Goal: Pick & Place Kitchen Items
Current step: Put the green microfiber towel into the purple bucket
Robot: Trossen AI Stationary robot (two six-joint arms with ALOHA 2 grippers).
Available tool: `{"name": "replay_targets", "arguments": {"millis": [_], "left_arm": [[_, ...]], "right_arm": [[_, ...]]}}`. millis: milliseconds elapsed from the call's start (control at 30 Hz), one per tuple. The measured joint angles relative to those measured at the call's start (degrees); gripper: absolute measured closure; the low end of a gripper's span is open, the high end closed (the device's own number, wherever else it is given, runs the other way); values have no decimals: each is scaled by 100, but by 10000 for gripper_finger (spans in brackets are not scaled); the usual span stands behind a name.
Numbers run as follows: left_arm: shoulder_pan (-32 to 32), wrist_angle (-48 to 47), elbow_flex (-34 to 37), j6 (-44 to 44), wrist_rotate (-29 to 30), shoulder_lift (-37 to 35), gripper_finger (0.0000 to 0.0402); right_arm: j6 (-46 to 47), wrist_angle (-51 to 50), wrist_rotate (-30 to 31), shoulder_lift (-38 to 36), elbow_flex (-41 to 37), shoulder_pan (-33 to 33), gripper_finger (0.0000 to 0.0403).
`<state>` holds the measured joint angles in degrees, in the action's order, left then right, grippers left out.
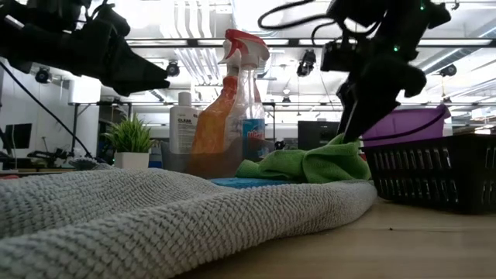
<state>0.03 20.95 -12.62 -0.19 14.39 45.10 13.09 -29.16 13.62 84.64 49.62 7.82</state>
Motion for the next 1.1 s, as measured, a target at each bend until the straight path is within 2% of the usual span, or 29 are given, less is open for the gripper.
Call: {"name": "replay_targets", "arguments": {"millis": [133, 233, 333, 467, 500, 767, 1100], "left_arm": [[0, 0, 0, 1, 0, 0, 137], [0, 0, 0, 1, 0, 0, 137], [0, -4, 0, 3, 0, 1, 138], [0, 5, 24, 3, 0, 0, 137], [0, 6, 39, 3, 0, 0, 138], [2, 13, 72, 14, 107, 11, 138], [4, 22, 70, 22, 107, 11, 138]], "right_arm": [[45, -31, 222, 294, 74, -7, 176], [46, -59, 374, 480, 187, -8, 199], [28, -79, 466, 598, 294, -1, 253], [23, -223, 477, 640, 423, 1, 355], [23, -262, 477, 632, 442, 4, 370], [25, -358, 651, 207, 686, 110, 384], [4, -524, 1129, -964, 958, 344, 385]]}}
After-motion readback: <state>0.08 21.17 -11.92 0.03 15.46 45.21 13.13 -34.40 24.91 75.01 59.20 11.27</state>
